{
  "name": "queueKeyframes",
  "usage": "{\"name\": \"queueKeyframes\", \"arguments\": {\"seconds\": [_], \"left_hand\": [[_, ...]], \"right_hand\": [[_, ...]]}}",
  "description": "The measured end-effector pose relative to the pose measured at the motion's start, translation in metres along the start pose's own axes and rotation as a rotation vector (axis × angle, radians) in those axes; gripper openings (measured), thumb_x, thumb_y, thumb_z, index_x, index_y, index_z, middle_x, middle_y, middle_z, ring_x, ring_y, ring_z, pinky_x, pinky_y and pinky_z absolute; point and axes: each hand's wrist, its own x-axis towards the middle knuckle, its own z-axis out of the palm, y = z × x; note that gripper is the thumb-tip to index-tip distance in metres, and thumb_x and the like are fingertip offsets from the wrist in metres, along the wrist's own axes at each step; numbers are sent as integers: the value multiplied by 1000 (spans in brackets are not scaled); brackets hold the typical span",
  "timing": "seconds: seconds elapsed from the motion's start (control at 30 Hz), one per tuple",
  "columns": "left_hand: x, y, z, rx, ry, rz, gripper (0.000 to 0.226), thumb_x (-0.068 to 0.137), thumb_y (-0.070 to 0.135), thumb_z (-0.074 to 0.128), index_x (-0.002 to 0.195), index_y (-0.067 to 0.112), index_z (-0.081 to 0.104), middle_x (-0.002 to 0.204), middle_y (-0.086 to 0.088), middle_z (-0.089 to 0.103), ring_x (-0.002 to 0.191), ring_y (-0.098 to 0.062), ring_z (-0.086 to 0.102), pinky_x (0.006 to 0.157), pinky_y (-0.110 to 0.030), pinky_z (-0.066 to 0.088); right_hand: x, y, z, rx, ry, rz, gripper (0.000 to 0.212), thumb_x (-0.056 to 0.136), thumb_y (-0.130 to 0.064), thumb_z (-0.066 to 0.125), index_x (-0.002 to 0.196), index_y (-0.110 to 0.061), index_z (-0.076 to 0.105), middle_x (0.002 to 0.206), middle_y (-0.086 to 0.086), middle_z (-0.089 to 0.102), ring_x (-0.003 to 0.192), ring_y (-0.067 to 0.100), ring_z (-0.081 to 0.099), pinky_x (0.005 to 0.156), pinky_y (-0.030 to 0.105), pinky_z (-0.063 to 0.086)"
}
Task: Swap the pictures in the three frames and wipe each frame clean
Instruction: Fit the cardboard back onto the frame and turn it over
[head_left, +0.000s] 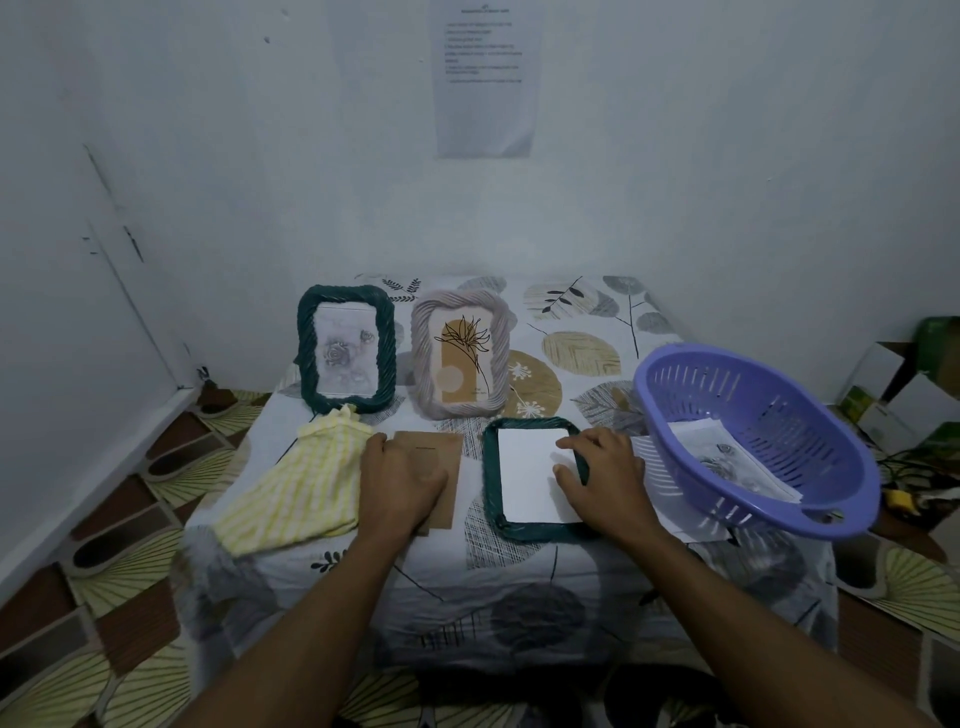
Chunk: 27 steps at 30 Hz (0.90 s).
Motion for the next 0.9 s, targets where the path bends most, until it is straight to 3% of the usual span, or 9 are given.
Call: {"name": "queueKeyframes", "arguments": {"seconds": [0.1,0.27,0.4,0.6,0.77,0.9], "left_hand": [[2,9,-6,-53,24,-31,38,69,32,73,71,13,40,86,-7,47,84,-27,50,70,-33,39],[14,28,-15,-100,49,-42,41,65,49,68,78,14,51,78,0,56,78,-22,56,63,-30,40],[10,68,-11,-89,-64,5,39,71,48,68,87,17,50,82,3,56,76,-19,56,57,-28,36],[-7,107,25,27,-180,68,43,70,54,63,96,22,51,90,3,59,87,-25,59,70,-33,47],[-8,115,46,201,-161,106,54,70,56,59,104,14,59,105,-8,62,95,-31,60,77,-40,52],[-5,119,54,295,-165,86,55,73,54,60,106,10,62,110,-12,59,98,-33,59,76,-39,50]], "right_hand": [[0,3,-1,41,-3,11,35,91,-31,59,125,-22,59,126,1,49,120,21,41,99,40,35],[-2,4,-2,157,-42,8,34,94,-13,52,128,-14,57,132,7,54,121,25,47,103,33,37],[-2,8,-5,230,24,38,37,93,-3,46,126,-11,59,127,10,60,113,26,55,97,31,41],[-4,17,-9,360,57,74,37,92,5,41,121,-6,61,123,14,63,112,27,59,96,32,46],[-3,19,-6,250,7,29,39,89,9,41,115,-2,68,129,14,58,117,27,54,96,20,36],[-3,20,-4,201,-21,3,42,86,11,43,114,-4,70,136,14,53,124,28,50,103,27,36]]}}
